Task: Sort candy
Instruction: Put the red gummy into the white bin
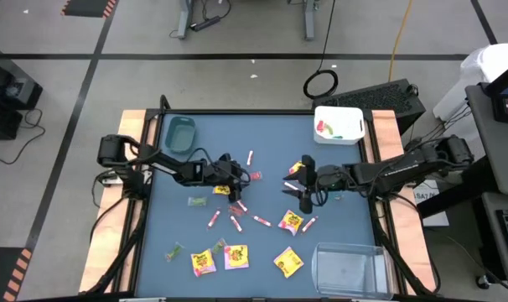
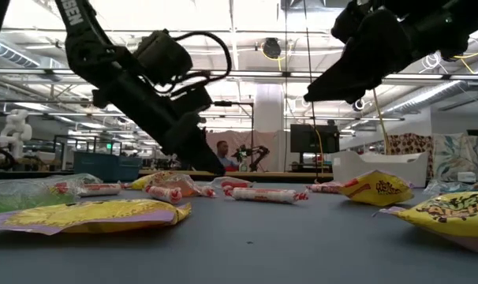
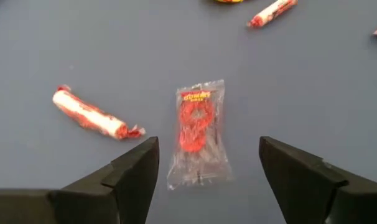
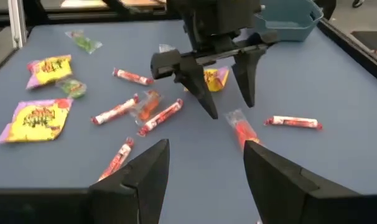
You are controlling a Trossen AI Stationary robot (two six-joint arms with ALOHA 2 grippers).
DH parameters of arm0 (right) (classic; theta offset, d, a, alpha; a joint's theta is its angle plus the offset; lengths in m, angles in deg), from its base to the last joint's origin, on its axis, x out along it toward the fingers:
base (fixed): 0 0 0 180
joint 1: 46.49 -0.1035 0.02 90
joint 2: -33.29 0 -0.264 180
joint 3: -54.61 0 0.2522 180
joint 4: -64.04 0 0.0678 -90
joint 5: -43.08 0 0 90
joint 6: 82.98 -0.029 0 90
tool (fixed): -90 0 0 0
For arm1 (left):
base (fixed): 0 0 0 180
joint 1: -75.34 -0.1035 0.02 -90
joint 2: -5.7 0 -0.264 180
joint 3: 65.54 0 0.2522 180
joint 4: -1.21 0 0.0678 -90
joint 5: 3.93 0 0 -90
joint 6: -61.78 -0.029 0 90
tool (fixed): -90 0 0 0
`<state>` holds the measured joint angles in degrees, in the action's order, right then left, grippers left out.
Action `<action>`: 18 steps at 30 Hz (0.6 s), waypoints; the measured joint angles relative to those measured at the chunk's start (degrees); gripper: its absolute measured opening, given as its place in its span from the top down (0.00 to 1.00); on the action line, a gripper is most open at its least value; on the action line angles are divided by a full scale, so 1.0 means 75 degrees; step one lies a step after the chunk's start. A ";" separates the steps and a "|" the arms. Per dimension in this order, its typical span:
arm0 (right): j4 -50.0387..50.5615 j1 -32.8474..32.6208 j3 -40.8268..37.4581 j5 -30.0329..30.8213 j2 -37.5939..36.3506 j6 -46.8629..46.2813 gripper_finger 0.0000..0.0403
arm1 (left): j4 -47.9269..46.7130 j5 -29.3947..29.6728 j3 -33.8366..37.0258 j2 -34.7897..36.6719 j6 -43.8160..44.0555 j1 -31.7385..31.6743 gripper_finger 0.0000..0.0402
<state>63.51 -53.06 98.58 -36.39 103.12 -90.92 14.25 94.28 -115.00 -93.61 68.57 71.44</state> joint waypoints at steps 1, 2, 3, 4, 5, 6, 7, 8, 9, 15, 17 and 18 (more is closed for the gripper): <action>-0.0112 0.0001 -0.0002 -0.0003 0.0096 0.0018 0.51 | -0.0033 -0.0051 -0.0033 -0.0057 0.0000 -0.0019 0.30; -0.0263 0.0003 -0.0001 -0.0001 0.0181 0.0036 0.51 | -0.0041 -0.0111 -0.0099 -0.0150 -0.0002 -0.0036 0.30; -0.0310 0.0012 0.0001 -0.0001 0.0233 0.0074 0.51 | -0.0023 -0.0172 -0.0193 -0.0251 -0.0021 -0.0050 0.30; -0.0334 0.0009 0.0001 -0.0001 0.0285 0.0103 0.51 | -0.0016 -0.0250 -0.0258 -0.0334 -0.0089 -0.0078 0.31; -0.0470 0.0009 -0.0001 -0.0001 0.0357 0.0129 0.51 | -0.0019 -0.0323 -0.0310 -0.0433 -0.0140 -0.0095 0.31; -0.0579 0.0009 0.0006 -0.0001 0.0424 0.0144 0.51 | -0.0020 -0.0360 -0.0385 -0.0548 -0.0175 -0.0122 0.32; -0.0599 0.0009 0.0006 -0.0004 0.0454 0.0147 0.51 | -0.0018 -0.0383 -0.0454 -0.0681 -0.0205 -0.0143 0.34; -0.0627 0.0001 0.0001 -0.0007 0.0472 0.0148 0.51 | -0.0022 -0.0383 -0.0495 -0.0802 -0.0206 -0.0181 0.36; -0.0705 -0.0006 0.0002 -0.0005 0.0498 0.0146 0.51 | -0.0023 -0.0428 -0.0520 -0.0863 -0.0173 -0.0211 0.38; -0.0702 -0.0098 0.0004 -0.0011 0.0555 0.0139 0.51 | -0.0232 -0.0352 -0.0675 -0.0944 -0.0153 -0.0224 0.56; -0.0693 -0.0138 0.0004 -0.0015 0.0553 0.0139 0.51 | -0.0281 -0.0342 -0.0709 -0.0944 -0.0179 -0.0222 0.62; -0.0684 -0.0140 0.0004 -0.0015 0.0553 0.0145 0.51 | -0.0310 -0.0324 -0.0745 -0.0944 -0.0214 -0.0222 0.65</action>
<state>58.38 -54.10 98.61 -36.51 107.27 -89.83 11.93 91.85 -120.59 -100.69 66.96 69.78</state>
